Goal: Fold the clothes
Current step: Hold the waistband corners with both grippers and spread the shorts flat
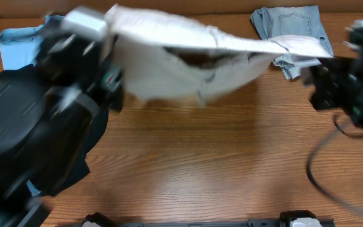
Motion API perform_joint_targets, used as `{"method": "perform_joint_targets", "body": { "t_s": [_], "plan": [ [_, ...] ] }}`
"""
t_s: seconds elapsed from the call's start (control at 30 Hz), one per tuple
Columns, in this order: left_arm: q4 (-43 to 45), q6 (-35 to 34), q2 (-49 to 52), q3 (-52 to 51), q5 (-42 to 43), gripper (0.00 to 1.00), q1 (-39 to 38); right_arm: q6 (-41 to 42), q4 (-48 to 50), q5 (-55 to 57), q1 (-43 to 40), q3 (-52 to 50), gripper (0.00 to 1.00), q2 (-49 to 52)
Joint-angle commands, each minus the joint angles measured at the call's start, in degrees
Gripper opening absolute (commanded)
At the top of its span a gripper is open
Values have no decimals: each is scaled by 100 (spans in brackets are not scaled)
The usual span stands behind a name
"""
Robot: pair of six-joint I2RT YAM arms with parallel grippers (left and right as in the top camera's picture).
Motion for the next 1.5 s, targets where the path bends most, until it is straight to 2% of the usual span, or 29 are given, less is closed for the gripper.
{"method": "perform_joint_targets", "body": {
  "t_s": [0.0,0.27,0.37,0.6,0.93,1.17,1.37,1.4,1.43,1.47],
  "plan": [
    [-94,35,-772,192,-468,4,85,-17,-431,367,-140,745,4,-149],
    [-1034,-227,-1421,190,-485,4,85,31,-1580,372,-140,2004,4,-614],
    [-1416,-522,-1375,138,-866,4,85,31,-1759,367,-140,2085,4,-612],
    [-2041,-1005,-857,-249,-1729,4,85,28,-1488,177,-133,1276,4,-245],
    [-2297,-1172,844,-660,-1803,4,94,22,-654,15,-129,-424,4,1311],
    [-1650,-1296,2590,-686,-1757,4,503,22,916,13,-129,-1128,4,2776],
    [129,-1250,3939,-686,-1742,6,935,20,2382,-304,-116,-1132,6,3858],
    [579,-1246,4177,-686,-1613,26,1023,-70,2702,-487,-116,-1132,8,4013],
    [876,-1239,4341,-686,-1460,62,1080,-164,2918,-614,-116,-1132,15,4100],
    [1134,-1163,4465,-684,-1259,96,1132,-170,3115,-682,-116,-1132,29,4168]
  ]
}}
